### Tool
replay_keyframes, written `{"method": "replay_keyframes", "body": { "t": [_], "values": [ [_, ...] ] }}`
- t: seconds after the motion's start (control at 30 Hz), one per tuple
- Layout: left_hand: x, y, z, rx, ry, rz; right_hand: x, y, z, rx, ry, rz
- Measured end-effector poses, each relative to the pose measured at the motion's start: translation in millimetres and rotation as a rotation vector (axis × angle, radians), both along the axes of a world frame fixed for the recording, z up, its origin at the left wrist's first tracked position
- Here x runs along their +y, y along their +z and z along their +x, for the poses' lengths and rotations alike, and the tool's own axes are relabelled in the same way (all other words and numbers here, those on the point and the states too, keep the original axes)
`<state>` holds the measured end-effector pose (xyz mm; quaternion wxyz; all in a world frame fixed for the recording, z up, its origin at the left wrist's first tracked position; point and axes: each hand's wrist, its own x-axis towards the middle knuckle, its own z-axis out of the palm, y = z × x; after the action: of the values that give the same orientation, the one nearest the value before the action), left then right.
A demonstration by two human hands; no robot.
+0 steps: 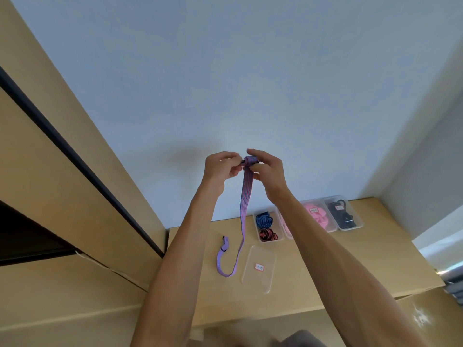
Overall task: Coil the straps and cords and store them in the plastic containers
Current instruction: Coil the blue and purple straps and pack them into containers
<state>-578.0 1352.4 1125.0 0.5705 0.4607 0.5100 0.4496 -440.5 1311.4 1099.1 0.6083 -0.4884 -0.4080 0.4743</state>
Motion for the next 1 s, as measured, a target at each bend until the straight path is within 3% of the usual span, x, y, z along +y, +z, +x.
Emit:
{"method": "replay_keyframes", "body": {
  "t": [0.13, 0.3, 0.4, 0.6, 0.87, 1.0],
  "values": [
    [-2.9, -10.2, 4.7, -0.048, 0.114, 0.066, -3.2, -9.3, -2.6, 0.093, 0.032, -0.132],
    [-11.1, -29.6, 1.5, 0.354, 0.273, 0.452, -7.5, -10.8, -7.4, -0.102, 0.156, -0.263],
    [-17.9, -33.3, 1.8, 0.443, 0.172, 0.545, -7.2, -9.9, -13.3, -0.154, 0.094, -0.248],
    [-20.6, -20.4, -4.3, 0.039, -0.037, 0.163, -7.2, -11.4, -10.5, -0.084, -0.086, -0.139],
    [-22.0, -17.0, -2.2, 0.211, -0.135, -0.117, -17.5, -16.4, -13.2, -0.299, -0.103, -0.019],
    [-25.7, -22.9, 1.9, 0.192, -0.190, -0.168, -16.4, -16.5, -12.6, -0.378, -0.153, -0.024]
  ]
}}
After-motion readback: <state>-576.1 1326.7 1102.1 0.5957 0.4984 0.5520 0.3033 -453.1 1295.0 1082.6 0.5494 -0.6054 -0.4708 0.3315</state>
